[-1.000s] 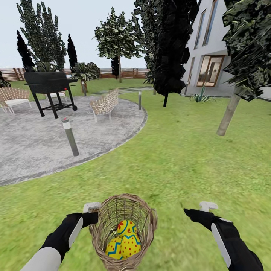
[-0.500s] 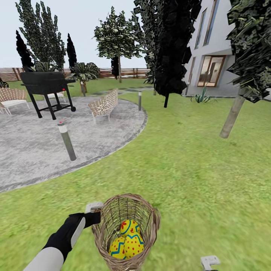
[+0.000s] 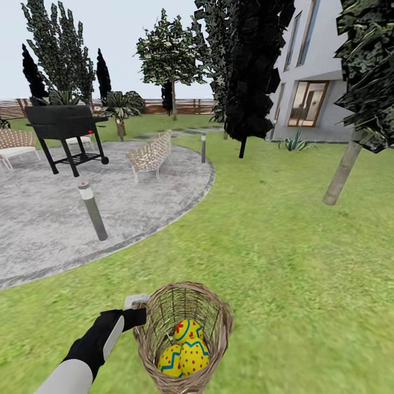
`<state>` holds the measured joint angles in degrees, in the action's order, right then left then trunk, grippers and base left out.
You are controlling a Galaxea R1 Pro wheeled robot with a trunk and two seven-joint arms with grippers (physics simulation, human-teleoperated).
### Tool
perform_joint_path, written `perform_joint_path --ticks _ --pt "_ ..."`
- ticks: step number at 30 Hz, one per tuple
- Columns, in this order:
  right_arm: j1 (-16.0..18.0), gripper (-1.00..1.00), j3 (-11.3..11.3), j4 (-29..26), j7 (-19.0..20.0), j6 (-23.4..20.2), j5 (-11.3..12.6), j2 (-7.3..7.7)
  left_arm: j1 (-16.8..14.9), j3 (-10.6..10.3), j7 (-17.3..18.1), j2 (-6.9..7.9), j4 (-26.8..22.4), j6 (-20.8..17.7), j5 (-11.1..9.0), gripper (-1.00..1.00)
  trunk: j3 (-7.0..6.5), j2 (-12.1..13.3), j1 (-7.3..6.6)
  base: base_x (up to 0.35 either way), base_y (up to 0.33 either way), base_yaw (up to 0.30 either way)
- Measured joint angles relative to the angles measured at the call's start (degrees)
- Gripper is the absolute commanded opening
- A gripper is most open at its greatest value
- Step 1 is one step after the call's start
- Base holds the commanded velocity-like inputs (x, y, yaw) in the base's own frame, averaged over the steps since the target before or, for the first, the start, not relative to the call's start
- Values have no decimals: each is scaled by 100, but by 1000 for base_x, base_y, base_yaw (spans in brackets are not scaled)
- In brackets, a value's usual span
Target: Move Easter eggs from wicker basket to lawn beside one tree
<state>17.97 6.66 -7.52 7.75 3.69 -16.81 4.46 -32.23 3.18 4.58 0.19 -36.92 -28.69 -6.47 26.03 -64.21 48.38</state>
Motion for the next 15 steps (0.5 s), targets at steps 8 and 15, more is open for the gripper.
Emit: perform_joint_path --ticks 8,15 --pt "-96 100 13 861 16 335 -31 -21 0 -5 -1 -43 7 -2 -2 -100 -144 321 -176 287 0 0" --pt "-103 100 15 929 13 370 -24 -92 1 -12 -4 -56 10 -1 -5 -100 -270 602 -330 299 0 0"
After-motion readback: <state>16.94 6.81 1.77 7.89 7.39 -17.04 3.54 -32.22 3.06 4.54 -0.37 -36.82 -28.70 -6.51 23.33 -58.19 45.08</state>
